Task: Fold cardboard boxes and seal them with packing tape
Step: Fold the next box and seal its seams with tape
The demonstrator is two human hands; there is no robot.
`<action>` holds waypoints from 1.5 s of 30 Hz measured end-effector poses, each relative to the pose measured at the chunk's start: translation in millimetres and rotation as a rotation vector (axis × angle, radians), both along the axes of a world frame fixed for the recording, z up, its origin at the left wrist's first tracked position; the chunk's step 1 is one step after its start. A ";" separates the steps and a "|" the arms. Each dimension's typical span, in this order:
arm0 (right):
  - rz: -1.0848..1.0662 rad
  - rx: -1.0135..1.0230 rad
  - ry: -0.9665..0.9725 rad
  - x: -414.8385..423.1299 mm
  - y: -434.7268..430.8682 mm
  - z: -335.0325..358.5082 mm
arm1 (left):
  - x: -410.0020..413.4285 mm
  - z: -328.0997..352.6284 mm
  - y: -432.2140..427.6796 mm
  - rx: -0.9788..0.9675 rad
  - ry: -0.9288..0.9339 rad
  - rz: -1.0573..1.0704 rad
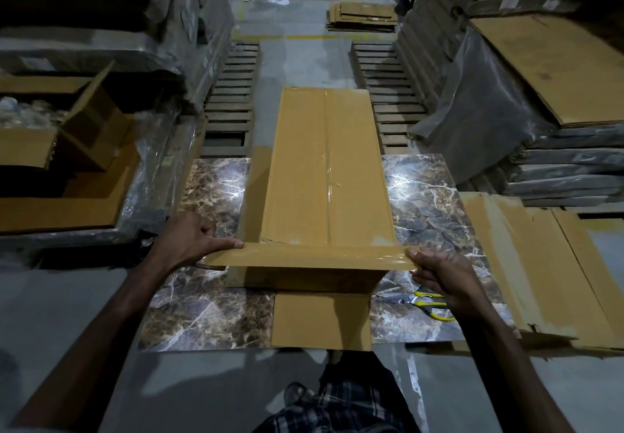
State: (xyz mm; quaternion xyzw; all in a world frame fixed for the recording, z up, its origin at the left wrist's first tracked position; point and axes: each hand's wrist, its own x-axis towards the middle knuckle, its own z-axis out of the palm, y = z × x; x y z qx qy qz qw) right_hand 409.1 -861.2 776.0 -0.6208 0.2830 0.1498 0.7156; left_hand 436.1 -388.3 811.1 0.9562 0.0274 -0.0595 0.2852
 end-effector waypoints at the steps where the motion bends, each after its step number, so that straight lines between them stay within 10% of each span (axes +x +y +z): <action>1: -0.004 -0.005 0.001 0.3 -0.2 -1.2 | 1.0 -0.7 0.0 0.000 0.005 0.005; 38: -0.157 0.038 0.173 -18.8 23.7 -40.2 | 9.8 -89.7 -11.3 -0.142 -0.114 0.096; 45: -0.294 -0.166 -0.345 -45.7 46.5 -43.9 | 7.8 -91.2 -14.7 -0.178 -0.105 0.120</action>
